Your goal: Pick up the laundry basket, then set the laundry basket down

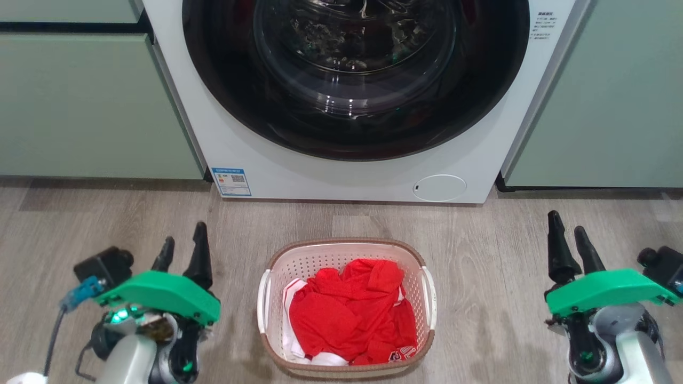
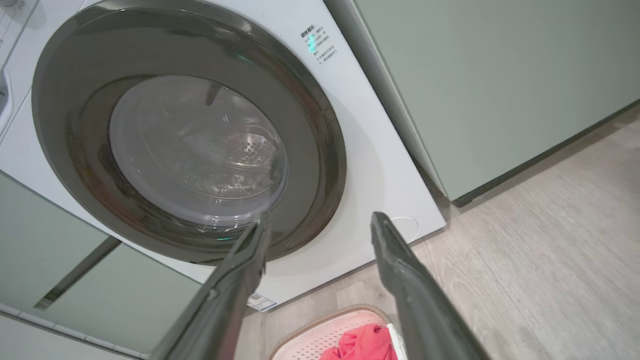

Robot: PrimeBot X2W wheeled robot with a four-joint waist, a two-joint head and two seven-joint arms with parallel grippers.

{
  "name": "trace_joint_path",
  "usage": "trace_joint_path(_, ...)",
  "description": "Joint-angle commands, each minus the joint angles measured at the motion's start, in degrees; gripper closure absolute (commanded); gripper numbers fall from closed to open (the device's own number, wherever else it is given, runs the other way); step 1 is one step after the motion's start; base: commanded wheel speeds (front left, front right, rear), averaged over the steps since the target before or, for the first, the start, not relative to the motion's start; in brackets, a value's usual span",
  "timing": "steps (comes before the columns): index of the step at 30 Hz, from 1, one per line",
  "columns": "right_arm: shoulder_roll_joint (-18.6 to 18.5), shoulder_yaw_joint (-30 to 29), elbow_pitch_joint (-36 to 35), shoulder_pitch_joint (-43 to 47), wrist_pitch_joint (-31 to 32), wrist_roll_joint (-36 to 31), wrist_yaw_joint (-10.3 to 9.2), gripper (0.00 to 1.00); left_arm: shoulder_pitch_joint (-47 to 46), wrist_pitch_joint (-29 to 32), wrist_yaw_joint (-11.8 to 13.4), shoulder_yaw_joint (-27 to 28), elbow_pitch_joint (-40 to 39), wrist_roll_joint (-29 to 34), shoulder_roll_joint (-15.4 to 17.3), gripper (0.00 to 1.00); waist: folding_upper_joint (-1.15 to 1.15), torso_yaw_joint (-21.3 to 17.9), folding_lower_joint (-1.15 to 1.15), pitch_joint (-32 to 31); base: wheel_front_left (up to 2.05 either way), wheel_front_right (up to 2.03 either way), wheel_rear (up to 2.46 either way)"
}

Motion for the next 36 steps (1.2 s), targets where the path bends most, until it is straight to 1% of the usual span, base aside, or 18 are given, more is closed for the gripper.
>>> trace_joint_path(1,-0.6,1.0,-1.8,-2.7,-1.0,-2.5,0.19,0.00,-3.4,-0.8,0.1,0.5,-0.6,1.1,1.4,0.00,0.00,0.0,0.00,-0.1,0.00,0.00,0.00)
trace_joint_path(4,-0.6,1.8,-1.6,-2.9,-1.5,-5.3,0.20,0.00,-4.2,-1.3,-0.9,-0.9,1.7,1.9,1.5,0.00,0.00,-0.1,0.00,-0.1,0.00,0.00,0.00)
trace_joint_path(10,-0.7,2.4,-1.4,-3.2,-2.4,-8.7,0.21,0.00,-5.6,-2.1,-1.5,-2.8,3.9,4.6,1.4,0.00,0.00,-0.1,0.00,0.0,0.00,0.00,0.00)
trace_joint_path(13,-0.7,2.8,-1.4,-3.2,-2.9,-10.7,0.22,0.00,-6.0,-2.6,-1.0,-2.7,4.0,5.5,0.8,0.00,0.00,0.0,0.00,0.0,0.00,0.00,0.00)
trace_joint_path(22,-0.7,4.2,-1.3,-3.9,-4.4,-15.8,0.24,0.00,-6.8,-4.1,0.4,-3.7,2.7,11.7,0.5,0.00,0.00,0.0,0.00,0.3,0.00,0.00,0.00)
trace_joint_path(26,-0.7,4.7,-1.1,-4.3,-5.1,-18.0,0.25,0.00,-6.8,-4.8,0.4,-3.7,0.9,14.4,0.4,0.00,0.00,-0.1,0.00,0.4,0.00,0.00,0.00)
trace_joint_path(28,-0.8,4.8,-1.0,-4.4,-5.4,-19.0,0.26,0.00,-6.4,-5.1,-0.1,-3.6,1.0,14.8,0.1,0.00,0.00,-0.1,0.00,0.4,0.00,0.00,0.00)
trace_joint_path(30,-0.8,5.2,-0.8,-4.5,-5.7,-19.2,0.27,0.00,-5.7,-5.5,-1.2,-3.0,2.0,14.0,-0.7,0.00,0.00,-0.2,0.00,0.4,0.00,0.00,0.00)
trace_joint_path(33,-0.8,5.8,-0.6,-4.7,-6.2,-20.8,0.27,0.00,-5.9,-6.0,-2.4,-3.3,3.5,16.2,-0.5,0.00,0.00,-0.4,0.00,0.3,0.00,0.00,0.00)
trace_joint_path(34,-0.8,6.2,-0.5,-4.9,-6.7,-22.9,0.28,0.00,-6.1,-6.5,-2.9,-3.6,4.5,18.5,-0.8,0.00,0.00,-0.6,0.00,0.3,0.00,0.00,0.00)
trace_joint_path(36,-0.8,6.4,-0.4,-5.0,-7.1,-24.4,0.29,0.00,-6.4,-6.8,-2.9,-4.0,5.3,20.7,-0.7,0.00,0.00,-0.8,0.00,0.3,0.00,0.00,0.00)
